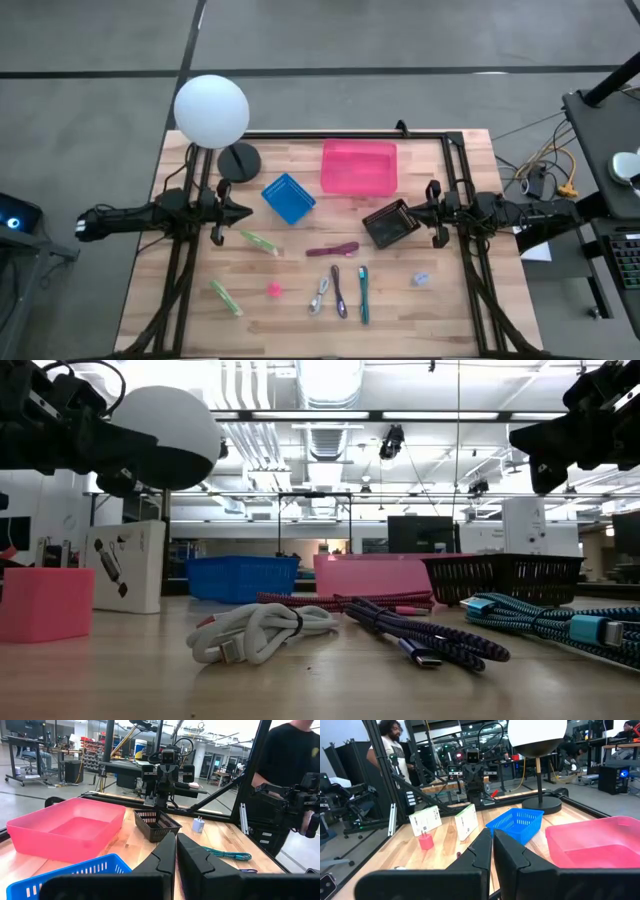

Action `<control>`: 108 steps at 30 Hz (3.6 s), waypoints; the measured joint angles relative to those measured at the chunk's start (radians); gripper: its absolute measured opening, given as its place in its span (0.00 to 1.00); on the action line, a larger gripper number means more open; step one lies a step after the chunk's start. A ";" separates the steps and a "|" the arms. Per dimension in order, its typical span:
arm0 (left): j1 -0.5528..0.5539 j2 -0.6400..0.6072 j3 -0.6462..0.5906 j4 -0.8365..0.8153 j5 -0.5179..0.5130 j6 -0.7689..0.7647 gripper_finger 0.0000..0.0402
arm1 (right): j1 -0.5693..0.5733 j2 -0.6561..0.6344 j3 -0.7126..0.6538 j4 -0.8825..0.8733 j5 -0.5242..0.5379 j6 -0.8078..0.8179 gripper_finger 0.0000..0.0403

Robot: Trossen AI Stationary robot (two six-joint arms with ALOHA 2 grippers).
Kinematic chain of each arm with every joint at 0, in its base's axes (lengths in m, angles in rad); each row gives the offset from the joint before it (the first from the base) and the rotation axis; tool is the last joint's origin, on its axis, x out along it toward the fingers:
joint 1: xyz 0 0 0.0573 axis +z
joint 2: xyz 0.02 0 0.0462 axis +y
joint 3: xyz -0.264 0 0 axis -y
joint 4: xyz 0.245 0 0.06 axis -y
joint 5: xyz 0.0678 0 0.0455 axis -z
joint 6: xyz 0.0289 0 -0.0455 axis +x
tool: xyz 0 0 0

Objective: Pick and place items into bin

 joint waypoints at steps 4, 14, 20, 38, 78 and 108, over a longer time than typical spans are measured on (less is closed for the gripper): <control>0.000 0.000 0.000 0.000 0.000 0.000 0.00 | 0.000 0.000 0.000 0.000 0.000 0.000 0.02; 0.000 0.000 0.000 0.000 0.000 0.000 0.00 | 0.000 0.000 0.000 0.000 0.000 0.000 0.02; 0.000 0.000 0.000 0.000 0.000 0.000 0.00 | 0.000 0.000 0.000 0.000 0.000 0.000 0.02; 0.000 0.000 0.000 0.000 0.000 0.000 0.00 | 0.000 0.000 0.000 0.004 0.000 0.000 0.02; 0.000 0.126 0.059 0.696 -0.008 -0.079 0.00 | 0.000 0.000 0.000 0.185 0.219 0.494 0.02; -0.021 0.729 0.673 0.317 0.147 -0.183 0.48 | 0.000 0.000 0.000 0.180 0.323 0.494 0.02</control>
